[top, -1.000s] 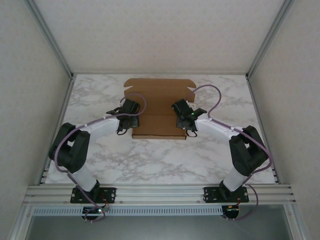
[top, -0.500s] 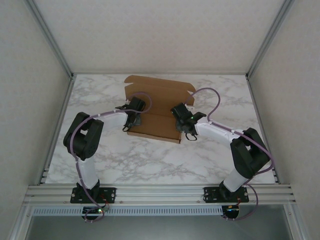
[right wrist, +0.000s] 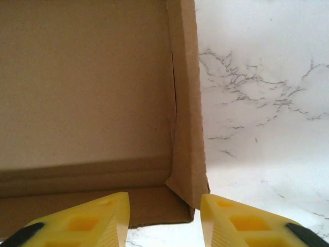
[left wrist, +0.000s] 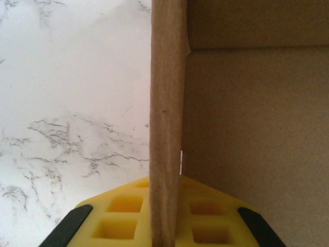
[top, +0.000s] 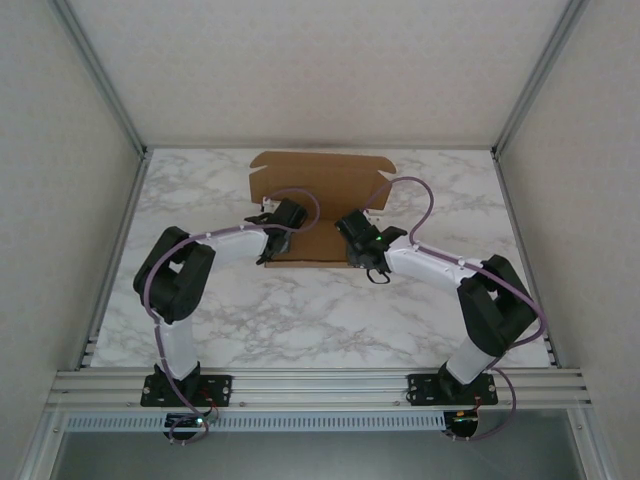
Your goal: Fold the paper box
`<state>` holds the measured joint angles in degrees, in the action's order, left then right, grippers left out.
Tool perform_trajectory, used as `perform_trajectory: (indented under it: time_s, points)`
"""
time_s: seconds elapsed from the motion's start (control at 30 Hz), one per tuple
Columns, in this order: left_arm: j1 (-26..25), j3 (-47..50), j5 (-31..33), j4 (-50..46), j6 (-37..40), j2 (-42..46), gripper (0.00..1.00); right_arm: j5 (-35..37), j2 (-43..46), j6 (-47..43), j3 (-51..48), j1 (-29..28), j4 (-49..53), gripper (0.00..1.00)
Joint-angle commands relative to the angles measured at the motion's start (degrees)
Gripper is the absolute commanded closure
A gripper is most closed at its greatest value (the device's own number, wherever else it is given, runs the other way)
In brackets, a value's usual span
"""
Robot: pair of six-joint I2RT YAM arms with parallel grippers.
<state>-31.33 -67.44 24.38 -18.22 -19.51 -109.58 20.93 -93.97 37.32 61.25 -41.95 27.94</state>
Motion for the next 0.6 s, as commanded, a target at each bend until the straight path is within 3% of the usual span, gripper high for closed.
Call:
perform_trajectory:
  time_s: [0.0, 0.07, 0.23, 0.27, 0.33, 0.43, 0.57]
  points:
    - [-0.3, -0.5, 4.4, -1.9, 1.3, -2.4, 0.91, 1.0, -0.8, 0.8, 1.8, -0.6, 0.3, 0.6]
    - [-0.2, -0.2, 3.9, -1.5, 1.2, -2.4, 0.88, 1.3, 0.0, 0.3, 1.9, -0.6, 0.7, 0.59]
    - [0.7, 1.9, -2.2, 2.0, 1.5, 1.8, 0.59, 2.1, 5.3, -2.7, 1.3, -0.6, 0.1, 0.54]
    - [0.7, 2.7, -2.6, 3.2, 1.8, 3.5, 0.54, 2.2, 6.5, -3.0, 1.1, -0.5, -0.1, 0.52]
    - [0.7, 3.5, -3.5, 4.5, 2.7, 6.3, 0.45, 2.2, 9.5, -3.4, 0.7, -0.6, -0.5, 0.37]
    - [0.7, 4.9, -3.2, 5.9, 3.4, 11.1, 0.41, 2.2, 13.6, -5.2, 0.4, -0.6, -1.2, 0.29]
    - [0.8, 10.0, -3.9, 10.3, 3.6, 20.7, 0.41, 5.5, 20.0, -11.5, -1.1, -0.4, -4.0, 0.3]
